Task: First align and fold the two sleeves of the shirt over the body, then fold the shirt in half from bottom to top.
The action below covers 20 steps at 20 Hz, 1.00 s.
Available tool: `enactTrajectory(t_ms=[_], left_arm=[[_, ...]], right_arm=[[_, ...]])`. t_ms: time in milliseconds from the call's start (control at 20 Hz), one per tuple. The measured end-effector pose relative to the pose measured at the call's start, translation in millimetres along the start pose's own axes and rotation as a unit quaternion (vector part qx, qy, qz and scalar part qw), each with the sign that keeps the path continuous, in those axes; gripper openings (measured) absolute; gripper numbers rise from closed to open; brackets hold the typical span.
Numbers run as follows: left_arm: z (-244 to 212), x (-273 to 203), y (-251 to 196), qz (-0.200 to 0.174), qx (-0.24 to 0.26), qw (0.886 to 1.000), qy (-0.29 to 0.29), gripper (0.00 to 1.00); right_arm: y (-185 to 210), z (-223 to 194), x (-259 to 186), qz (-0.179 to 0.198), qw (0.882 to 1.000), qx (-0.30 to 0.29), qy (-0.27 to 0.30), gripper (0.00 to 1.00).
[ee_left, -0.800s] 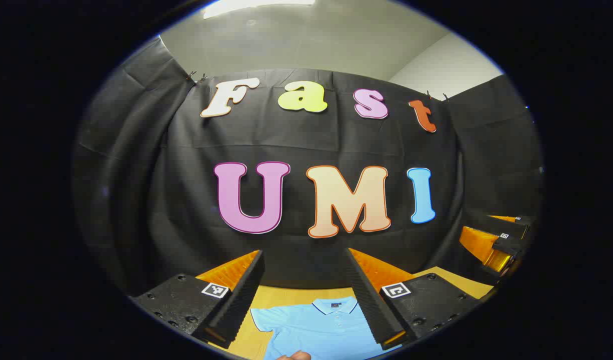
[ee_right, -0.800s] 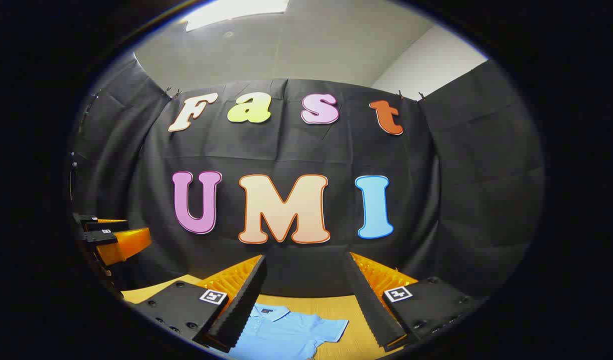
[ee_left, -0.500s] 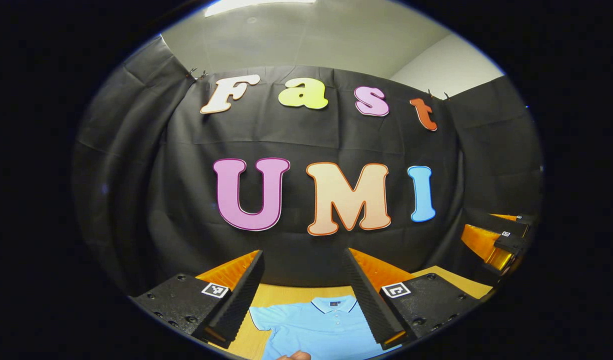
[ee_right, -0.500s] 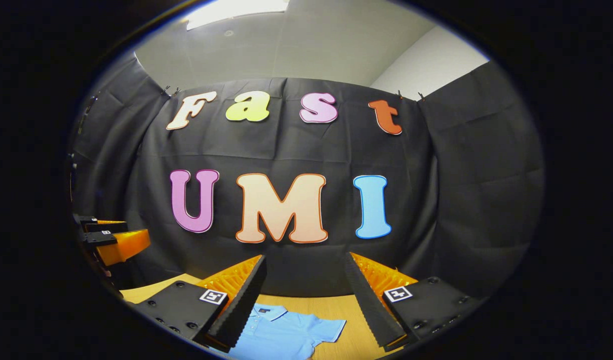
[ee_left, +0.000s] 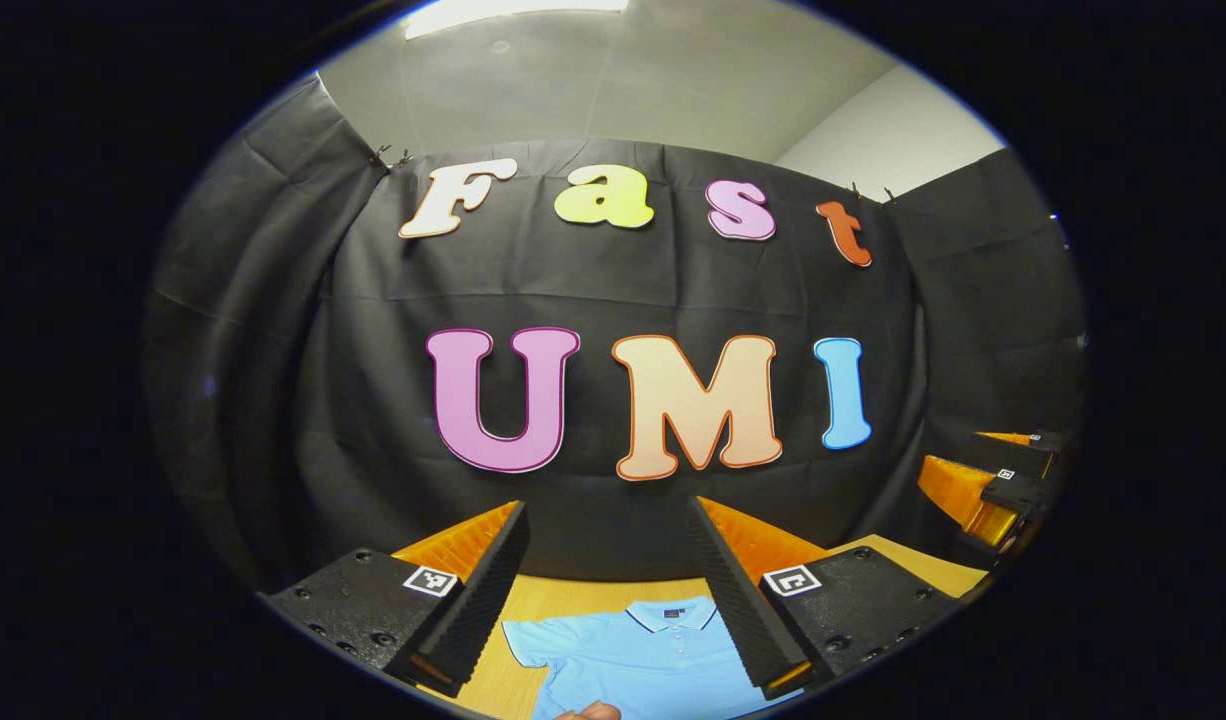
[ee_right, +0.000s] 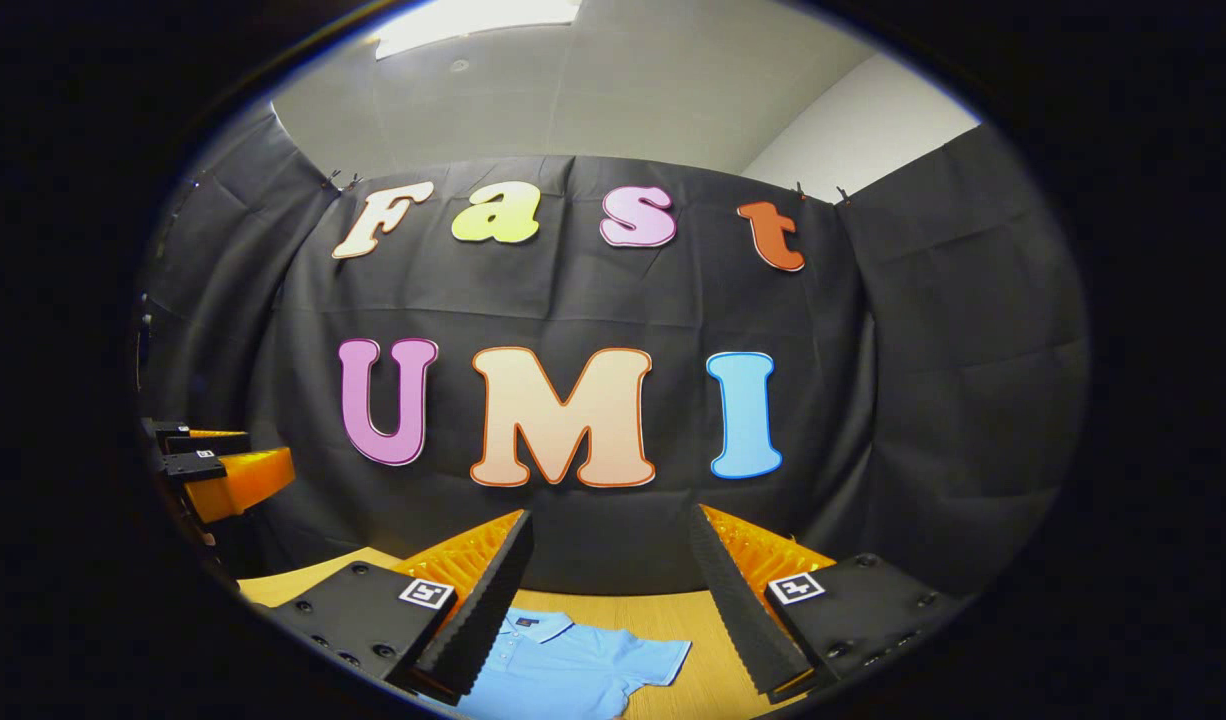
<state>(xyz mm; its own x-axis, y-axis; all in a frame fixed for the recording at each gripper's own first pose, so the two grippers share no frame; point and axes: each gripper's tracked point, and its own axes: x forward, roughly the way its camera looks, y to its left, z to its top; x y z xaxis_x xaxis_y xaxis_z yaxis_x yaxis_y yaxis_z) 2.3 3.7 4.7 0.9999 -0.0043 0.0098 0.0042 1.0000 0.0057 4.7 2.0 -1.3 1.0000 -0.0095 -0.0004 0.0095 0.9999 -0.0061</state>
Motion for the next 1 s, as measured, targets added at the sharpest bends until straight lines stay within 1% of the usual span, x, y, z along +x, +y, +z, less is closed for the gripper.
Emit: enactTrajectory(t_ms=[50,100,150,200,300,450,600,650,700,900,1000], left_arm=[[-2,0,1,0.001,-0.001,1.000,0.002,0.96],[-4,-1,2,0.003,-0.002,1.000,0.004,0.93],[-5,-1,3,0.004,-0.004,1.000,0.006,0.93],[-6,-2,4,0.006,-0.003,1.000,0.007,0.96],[-7,-3,5,0.010,-0.002,1.000,0.008,0.93],[-7,-4,7,0.016,0.000,1.000,0.009,0.94],[-9,-4,9,0.025,0.003,1.000,0.012,0.94],[-9,-4,10,0.029,0.005,1.000,0.012,0.96],[-9,-4,11,0.033,0.008,0.999,0.013,0.94],[-9,0,15,0.045,0.016,0.999,0.016,0.94],[-11,2,17,0.054,0.022,0.998,0.020,0.94]], right_arm=[[-1,-2,1,0.000,1.000,-0.001,0.001,0.98],[0,-3,2,0.001,1.000,-0.003,0.002,0.98],[-1,-6,3,0.002,1.000,-0.005,0.004,0.98],[-3,-8,4,0.001,1.000,-0.008,0.007,0.98],[-7,-15,11,0.002,1.000,-0.010,0.013,0.98],[-14,-30,24,0.005,1.000,-0.012,0.029,0.98],[-25,-56,42,0.006,0.998,-0.012,0.059,0.96],[-29,-63,48,0.005,0.998,-0.013,0.067,0.98],[-34,-72,55,0.004,0.997,-0.014,0.073,0.98],[-52,-114,79,0.000,0.994,-0.034,0.108,0.98],[-55,-136,91,0.004,0.992,-0.036,0.125,0.98]])
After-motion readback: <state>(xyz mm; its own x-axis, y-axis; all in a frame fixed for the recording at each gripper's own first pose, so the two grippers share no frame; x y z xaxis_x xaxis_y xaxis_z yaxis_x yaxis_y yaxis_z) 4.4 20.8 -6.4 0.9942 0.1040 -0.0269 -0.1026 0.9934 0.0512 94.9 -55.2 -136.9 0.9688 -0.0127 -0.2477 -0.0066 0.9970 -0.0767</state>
